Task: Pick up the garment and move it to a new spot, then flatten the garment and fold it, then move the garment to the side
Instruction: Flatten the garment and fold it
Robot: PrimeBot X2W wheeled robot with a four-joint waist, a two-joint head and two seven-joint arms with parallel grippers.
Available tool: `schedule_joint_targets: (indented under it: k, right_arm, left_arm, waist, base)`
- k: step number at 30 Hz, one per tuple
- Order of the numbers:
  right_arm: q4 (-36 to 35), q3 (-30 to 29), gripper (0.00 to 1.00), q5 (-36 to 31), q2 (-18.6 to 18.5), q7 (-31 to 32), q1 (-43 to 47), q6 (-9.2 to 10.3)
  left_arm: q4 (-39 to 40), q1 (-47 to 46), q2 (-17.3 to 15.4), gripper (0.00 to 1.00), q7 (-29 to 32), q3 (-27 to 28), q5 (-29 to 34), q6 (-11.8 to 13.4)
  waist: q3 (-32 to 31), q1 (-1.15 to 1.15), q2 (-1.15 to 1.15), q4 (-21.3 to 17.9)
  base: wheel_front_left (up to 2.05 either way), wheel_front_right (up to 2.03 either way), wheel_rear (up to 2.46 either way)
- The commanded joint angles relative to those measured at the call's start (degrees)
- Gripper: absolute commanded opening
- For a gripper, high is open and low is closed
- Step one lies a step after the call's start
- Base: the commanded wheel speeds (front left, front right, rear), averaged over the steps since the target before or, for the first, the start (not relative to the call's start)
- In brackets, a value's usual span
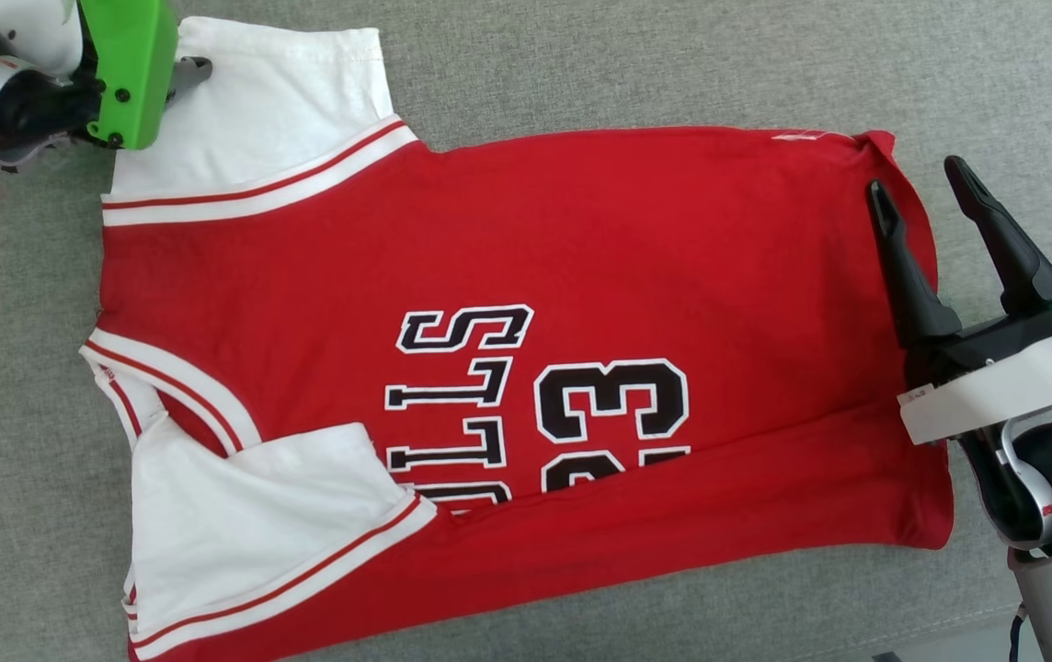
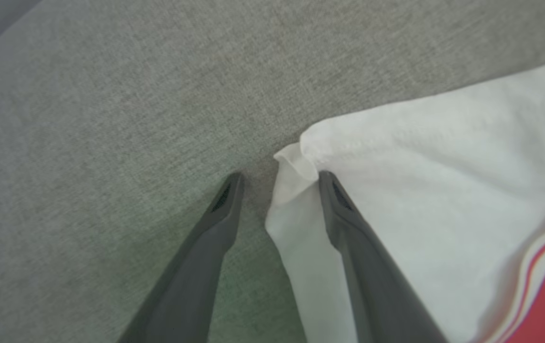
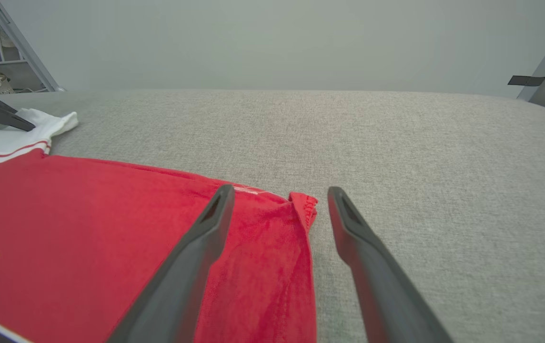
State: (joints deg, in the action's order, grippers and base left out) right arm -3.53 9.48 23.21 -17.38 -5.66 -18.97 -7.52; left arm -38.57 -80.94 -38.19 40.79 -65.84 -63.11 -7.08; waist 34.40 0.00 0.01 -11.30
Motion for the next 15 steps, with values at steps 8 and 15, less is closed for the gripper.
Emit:
schedule_joint_targets:
  k: [8,15]
  right_arm:
    - [0.61,-2.48,1.00,0.51,-3.37,0.46,-1.69,0.03]
    - [1.97,-1.99,1.00,4.86,-11.20,11.09,-4.21,0.03]
  left_arm:
    - [1.34,3.69,1.03,0.00,-6.64,-4.15,0.96,-0.39]
    - [4.81,4.11,2.75,0.00,-13.34,-5.64,1.88,-0.40]
  waist:
    - [-5.01,0.00,-0.01,2.56]
    - [-9.80,0.00,-0.01,6.27]
  base:
    - [0.00,0.00,0.00]
    - [0.00,0.00,0.00]
